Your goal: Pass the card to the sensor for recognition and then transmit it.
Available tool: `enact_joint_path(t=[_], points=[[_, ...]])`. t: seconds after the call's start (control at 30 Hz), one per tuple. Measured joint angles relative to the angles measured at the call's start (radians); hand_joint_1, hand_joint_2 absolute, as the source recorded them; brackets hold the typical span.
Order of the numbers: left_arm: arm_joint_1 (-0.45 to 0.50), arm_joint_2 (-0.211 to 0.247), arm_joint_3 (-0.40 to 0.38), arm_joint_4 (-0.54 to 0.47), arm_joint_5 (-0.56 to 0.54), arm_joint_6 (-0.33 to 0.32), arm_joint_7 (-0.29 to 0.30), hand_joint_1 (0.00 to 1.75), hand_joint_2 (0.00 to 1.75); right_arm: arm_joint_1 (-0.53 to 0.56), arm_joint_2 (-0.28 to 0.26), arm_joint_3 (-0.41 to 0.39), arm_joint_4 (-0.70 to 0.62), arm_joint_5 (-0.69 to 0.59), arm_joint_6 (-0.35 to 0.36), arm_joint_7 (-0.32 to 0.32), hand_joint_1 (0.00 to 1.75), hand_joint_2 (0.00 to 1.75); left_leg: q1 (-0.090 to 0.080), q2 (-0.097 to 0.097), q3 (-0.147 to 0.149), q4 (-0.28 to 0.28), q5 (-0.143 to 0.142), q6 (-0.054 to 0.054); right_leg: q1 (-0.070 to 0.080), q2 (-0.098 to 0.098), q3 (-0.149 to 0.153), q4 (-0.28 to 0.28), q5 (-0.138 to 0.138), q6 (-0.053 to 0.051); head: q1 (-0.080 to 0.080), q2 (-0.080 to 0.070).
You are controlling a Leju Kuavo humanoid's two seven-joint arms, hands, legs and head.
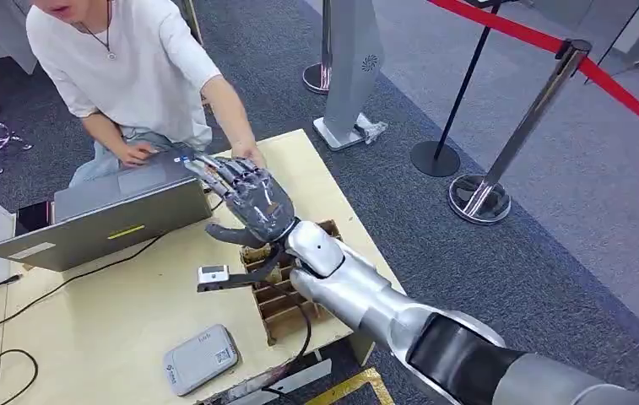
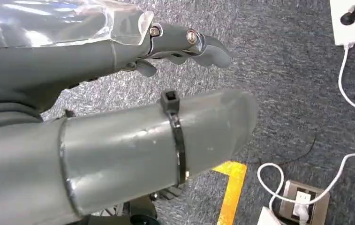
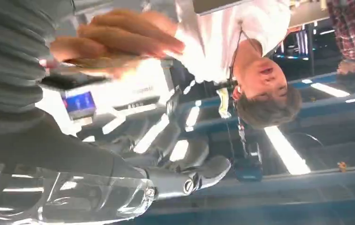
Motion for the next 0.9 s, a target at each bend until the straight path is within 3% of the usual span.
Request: enact_joint_path(t=[0.3,0.57,0.73,0.9], points=[[0.007,0.0,0.012,0.0,0.0,-0.002,-0.013,0.0,0.0,0.058,0.0,-0.006,-0.122,-0.327,0.127,-0.113,0.0,0.0,0.0,0.0,0.0,0.0,0.0,0.0,0.0,0.0,-0.001,0.0,0.0,0.0,0.0,0.0],[0.011,0.001,0.012,0.0,-0.02,-0.021,-0.008,0.0,0.0,0.226,0.0,-0.055,-0.387,-0.68,0.389,-0.185,0.0,0.0,0.0,-0.001,-0.001,0.0,0.0,0.0,0.0,0.0,-0.001,0.0,0.0,0.0,0.0,0.0],[0.01,0.001,0.012,0.0,-0.024,-0.031,0.001,0.0,0.0,0.301,0.0,-0.075,-0.501,-0.771,0.514,-0.201,0.0,0.0,0.0,0.0,-0.001,0.0,0.0,0.0,0.0,0.0,-0.001,0.0,0.0,0.0,0.0,0.0],[0.01,0.002,0.012,0.0,-0.029,-0.039,0.021,0.0,0.0,0.335,0.0,-0.076,-0.549,-0.802,0.566,-0.217,0.0,0.0,0.0,0.0,0.0,0.0,0.0,0.0,0.0,0.0,-0.001,0.0,0.0,0.0,0.0,0.0]])
